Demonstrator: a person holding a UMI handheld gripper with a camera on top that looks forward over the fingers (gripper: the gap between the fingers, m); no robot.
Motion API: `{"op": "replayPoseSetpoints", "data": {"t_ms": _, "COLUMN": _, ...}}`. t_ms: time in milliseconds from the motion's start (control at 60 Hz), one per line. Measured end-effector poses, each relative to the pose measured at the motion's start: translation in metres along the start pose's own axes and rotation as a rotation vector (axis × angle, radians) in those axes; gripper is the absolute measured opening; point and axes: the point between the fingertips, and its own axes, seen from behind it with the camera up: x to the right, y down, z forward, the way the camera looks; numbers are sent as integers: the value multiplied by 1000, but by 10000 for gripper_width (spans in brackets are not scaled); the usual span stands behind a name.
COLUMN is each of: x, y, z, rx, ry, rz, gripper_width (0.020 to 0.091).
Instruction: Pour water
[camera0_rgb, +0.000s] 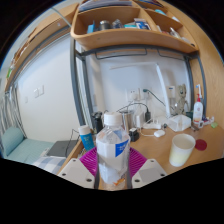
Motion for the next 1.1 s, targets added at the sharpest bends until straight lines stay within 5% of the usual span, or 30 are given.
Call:
{"op": "replayPoseSetpoints", "data": {"t_ms": 167, "x": 34, "y": -11, "z": 1, "rx": -57, "ry": -37, "rz": 345, "gripper_width": 371}}
{"op": "replayPoseSetpoints", "data": {"t_ms": 600, "x": 115, "y": -54, "z": 17, "rx": -53, "ry": -61, "rz": 1399, "gripper_width": 376}}
{"op": "replayPoseSetpoints", "data": {"t_ms": 1100, "x": 143, "y": -59, "z": 23, "rx": -153, "ry": -42, "rz": 1868, "gripper_width": 371}}
